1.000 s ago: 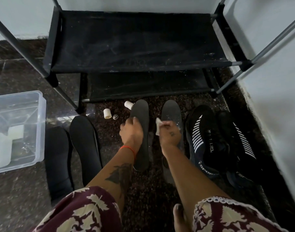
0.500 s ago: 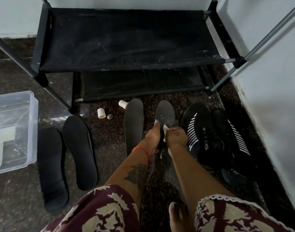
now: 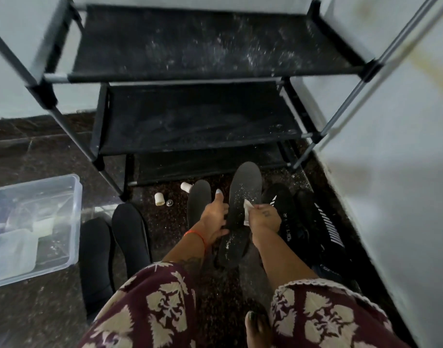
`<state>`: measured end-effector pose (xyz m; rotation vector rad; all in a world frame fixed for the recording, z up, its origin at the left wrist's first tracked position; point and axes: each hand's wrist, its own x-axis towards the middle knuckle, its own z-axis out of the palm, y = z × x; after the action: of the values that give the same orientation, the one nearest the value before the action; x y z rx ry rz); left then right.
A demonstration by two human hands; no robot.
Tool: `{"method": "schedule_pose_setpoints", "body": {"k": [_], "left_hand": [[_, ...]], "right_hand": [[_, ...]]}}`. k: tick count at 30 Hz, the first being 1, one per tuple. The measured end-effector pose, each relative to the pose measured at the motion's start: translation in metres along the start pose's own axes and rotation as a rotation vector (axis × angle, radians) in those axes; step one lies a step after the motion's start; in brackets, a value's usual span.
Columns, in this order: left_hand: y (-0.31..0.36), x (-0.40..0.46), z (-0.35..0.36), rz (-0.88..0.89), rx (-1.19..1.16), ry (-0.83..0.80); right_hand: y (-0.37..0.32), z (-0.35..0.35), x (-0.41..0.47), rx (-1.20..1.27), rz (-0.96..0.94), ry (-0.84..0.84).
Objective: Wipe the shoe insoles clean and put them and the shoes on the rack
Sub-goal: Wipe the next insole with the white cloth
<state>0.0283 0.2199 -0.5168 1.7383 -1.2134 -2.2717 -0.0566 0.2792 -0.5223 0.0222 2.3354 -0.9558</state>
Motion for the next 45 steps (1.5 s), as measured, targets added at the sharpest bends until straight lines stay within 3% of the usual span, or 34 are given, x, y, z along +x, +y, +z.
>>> {"method": "schedule_pose_setpoints", "body": {"k": [10,17,30,35,37,39,40,43,45], "left_hand": [[0.066,-0.153,-0.007,0.154,-0.011,-0.046],[0.064,-0.246,-0.012,0.261,-0.095,-0.144],[0.065,-0.256,-0.002,0.199,-0.602,-0.46],[0.074,-0.25,0.001,0.173,-0.696,-0.481],[0.074,-0.248,0.003,0.158,-0.73,-0.488],[0.073,-0.249,0.006,0.15,-0.752,-0.518],[0.073,-0.25,0.007,0.153,-0.75,-0.519],[0.073,-0.248,0.009,0.196,-0.702,-0.477],[0.073,-0.245,0.01,0.209,-0.668,-0.442]], "right_hand": [[-0.082,-0.111,-0.09,0.124,-0.075,-0.279],[-0.107,-0.188,-0.158,0.178,-0.143,-0.463],[-0.103,-0.205,-0.209,0.186,-0.187,-0.647],[-0.118,-0.213,-0.205,0.099,-0.282,-0.541],[-0.123,-0.218,-0.192,0.141,-0.407,-0.32],[-0.125,-0.219,-0.182,0.006,-0.638,-0.066],[-0.124,-0.216,-0.182,-0.04,-0.739,-0.039],[-0.118,-0.194,-0.196,-0.135,-0.913,-0.265],[-0.112,-0.18,-0.202,-0.319,-1.076,-0.311]]}}
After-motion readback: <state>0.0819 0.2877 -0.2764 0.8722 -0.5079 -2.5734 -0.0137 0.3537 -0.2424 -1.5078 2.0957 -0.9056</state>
